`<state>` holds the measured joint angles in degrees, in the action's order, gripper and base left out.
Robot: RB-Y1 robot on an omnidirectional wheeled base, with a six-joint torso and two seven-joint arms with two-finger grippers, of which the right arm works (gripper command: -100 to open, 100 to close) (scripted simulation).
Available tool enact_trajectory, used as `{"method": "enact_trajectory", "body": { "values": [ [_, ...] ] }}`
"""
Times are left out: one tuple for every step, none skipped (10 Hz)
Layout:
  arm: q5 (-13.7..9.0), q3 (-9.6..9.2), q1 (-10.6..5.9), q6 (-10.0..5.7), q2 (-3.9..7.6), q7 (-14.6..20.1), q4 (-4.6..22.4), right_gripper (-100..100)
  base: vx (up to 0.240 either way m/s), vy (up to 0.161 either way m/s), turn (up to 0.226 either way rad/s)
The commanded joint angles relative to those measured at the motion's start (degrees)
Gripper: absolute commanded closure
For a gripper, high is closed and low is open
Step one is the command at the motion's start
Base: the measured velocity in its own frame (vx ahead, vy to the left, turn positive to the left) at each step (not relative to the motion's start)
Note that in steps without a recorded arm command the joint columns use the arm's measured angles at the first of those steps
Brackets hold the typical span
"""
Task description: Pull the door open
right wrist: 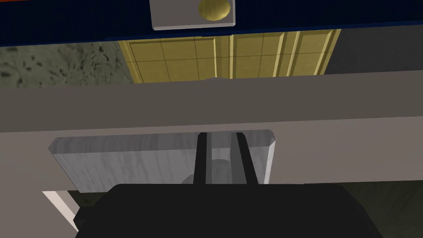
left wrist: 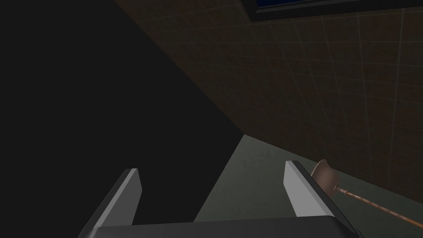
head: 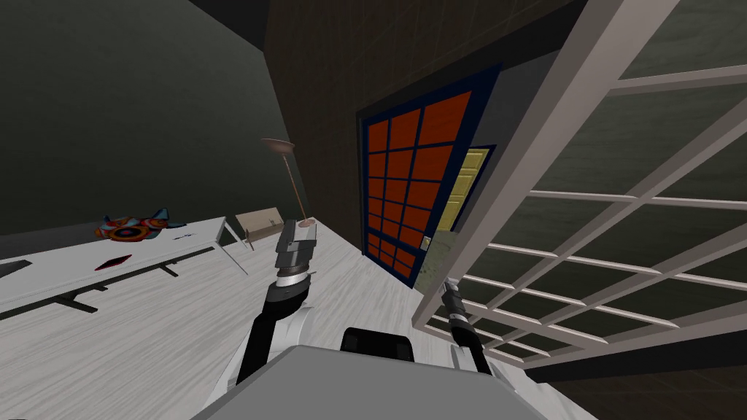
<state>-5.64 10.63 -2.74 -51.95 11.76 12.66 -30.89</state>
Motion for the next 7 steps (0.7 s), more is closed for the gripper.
{"method": "enact_trajectory", "body": {
  "values": [
    [-0.97,0.47,-0.80,-0.47,1.30,2.45,2.86,100,-0.061,-0.031,0.066],
    [-0.97,0.47,-0.80,-0.47,1.30,2.45,1.99,100,-0.033,-0.001,-0.011],
    [-0.97,0.47,-0.80,-0.47,1.30,2.45,2.90,100,-0.007,0.004,-0.019],
    [-0.97,0.47,-0.80,-0.47,1.30,2.45,3.12,100,0.001,0.007,-0.001],
    [-0.97,0.47,-0.80,-0.47,1.30,2.45,1.82,100,0.001,0.011,-0.008],
    [-0.97,0.47,-0.80,-0.47,1.30,2.45,3.12,100,0.000,0.000,0.000],
    [-0.97,0.47,-0.80,-0.47,1.30,2.45,3.12,100,0.011,-0.006,0.038]
  ]
}}
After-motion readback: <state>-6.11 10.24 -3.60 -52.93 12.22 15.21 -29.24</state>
